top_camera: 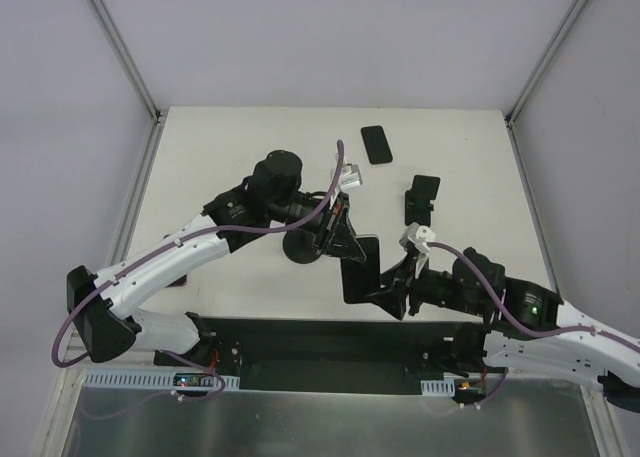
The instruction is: Place the phone on the phone stand
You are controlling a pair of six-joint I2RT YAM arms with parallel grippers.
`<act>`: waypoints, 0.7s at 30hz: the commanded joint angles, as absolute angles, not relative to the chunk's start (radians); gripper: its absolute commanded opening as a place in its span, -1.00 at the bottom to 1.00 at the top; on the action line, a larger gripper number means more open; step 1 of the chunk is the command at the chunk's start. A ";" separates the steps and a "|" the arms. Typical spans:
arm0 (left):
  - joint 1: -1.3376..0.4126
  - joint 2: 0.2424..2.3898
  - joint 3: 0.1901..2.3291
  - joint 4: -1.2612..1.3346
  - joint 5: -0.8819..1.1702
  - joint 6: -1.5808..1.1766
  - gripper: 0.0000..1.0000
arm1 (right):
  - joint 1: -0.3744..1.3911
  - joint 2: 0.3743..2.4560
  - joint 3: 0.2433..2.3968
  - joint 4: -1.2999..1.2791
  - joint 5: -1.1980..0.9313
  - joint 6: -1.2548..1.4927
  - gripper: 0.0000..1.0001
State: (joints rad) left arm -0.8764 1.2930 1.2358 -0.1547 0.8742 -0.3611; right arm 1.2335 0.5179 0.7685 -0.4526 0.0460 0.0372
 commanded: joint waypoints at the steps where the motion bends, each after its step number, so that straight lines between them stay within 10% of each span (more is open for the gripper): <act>1: -0.879 1.221 1.253 -0.080 0.982 -0.319 -1.00 | 1.233 0.557 0.792 -0.350 -0.081 0.037 -0.07; 13: -0.879 1.120 1.169 -0.003 0.973 -0.376 -1.00 | 1.233 0.615 0.709 -0.069 -0.166 0.126 -0.21; 16: -0.879 1.097 1.134 0.093 0.934 -0.463 -1.00 | 1.232 0.626 0.683 0.036 -0.161 0.140 -0.90; 21: -0.877 1.046 1.051 0.236 0.829 -0.593 -0.60 | 1.233 0.591 0.569 0.253 -0.056 0.169 -0.99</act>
